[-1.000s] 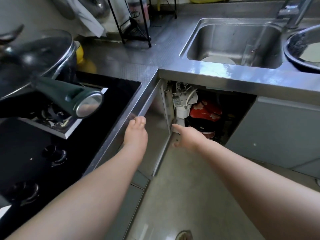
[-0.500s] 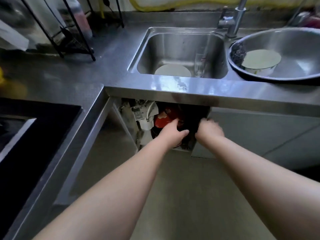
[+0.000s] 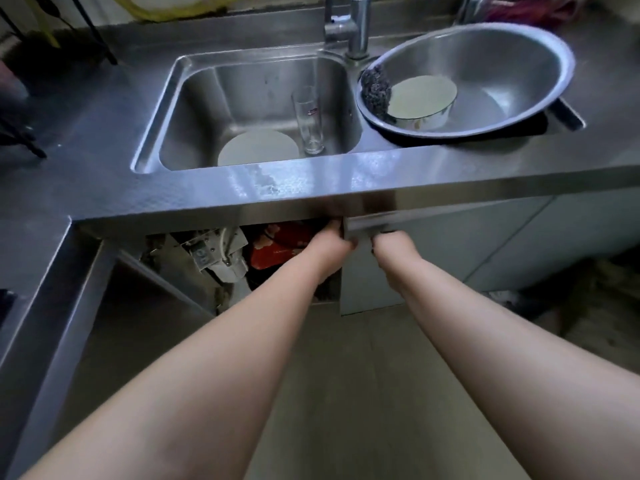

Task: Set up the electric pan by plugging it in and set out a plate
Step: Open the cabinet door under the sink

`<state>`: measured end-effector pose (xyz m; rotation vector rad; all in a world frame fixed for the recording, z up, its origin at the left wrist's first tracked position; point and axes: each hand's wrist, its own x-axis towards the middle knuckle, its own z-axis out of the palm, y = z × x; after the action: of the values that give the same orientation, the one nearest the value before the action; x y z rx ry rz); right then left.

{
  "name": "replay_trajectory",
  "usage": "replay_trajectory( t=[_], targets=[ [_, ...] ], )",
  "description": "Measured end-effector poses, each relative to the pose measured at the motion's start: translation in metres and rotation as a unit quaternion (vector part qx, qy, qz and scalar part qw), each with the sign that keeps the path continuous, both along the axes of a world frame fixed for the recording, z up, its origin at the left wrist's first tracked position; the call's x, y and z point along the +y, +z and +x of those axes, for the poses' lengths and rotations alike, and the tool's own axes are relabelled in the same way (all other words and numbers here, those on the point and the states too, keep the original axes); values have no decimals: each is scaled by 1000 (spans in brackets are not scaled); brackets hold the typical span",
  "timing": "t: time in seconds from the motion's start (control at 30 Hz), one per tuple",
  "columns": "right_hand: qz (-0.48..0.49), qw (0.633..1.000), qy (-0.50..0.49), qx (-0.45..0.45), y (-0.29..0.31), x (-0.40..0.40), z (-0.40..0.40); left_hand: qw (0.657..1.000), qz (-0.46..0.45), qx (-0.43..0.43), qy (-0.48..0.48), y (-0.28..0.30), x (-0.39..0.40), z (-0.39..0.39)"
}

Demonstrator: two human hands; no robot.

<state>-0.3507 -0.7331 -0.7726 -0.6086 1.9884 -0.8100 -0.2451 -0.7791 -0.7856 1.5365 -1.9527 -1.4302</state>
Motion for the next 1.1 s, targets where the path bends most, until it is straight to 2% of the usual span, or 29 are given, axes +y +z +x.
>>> replay_trajectory(
  t=[0.07,0.17,0.3,0.47,0.73,0.9,1.03,1.1],
  targets=[
    [-6,999,-31,-6,1,7,-1,1000,-3,-6,-16,4,8,5],
    [0,994,-112,-17,8,23,5,996,-20,-64,-53,13,29,7],
    [19,995,-94,-22,20,65,5,986,-12,-123,-108,22,74,-2],
    [25,997,-79,3,28,137,-13,986,75,-119,-89,23,135,-12],
    [72,996,15,42,38,234,-73,970,94,-140,-174,43,219,-74],
    [105,990,0,94,39,275,-124,965,63,-118,-226,36,276,-133],
    [76,990,-74,94,35,301,-161,957,61,-70,-277,35,310,-181],
    [56,985,-101,124,28,316,-183,955,37,-63,-288,33,325,-203]
  ],
)
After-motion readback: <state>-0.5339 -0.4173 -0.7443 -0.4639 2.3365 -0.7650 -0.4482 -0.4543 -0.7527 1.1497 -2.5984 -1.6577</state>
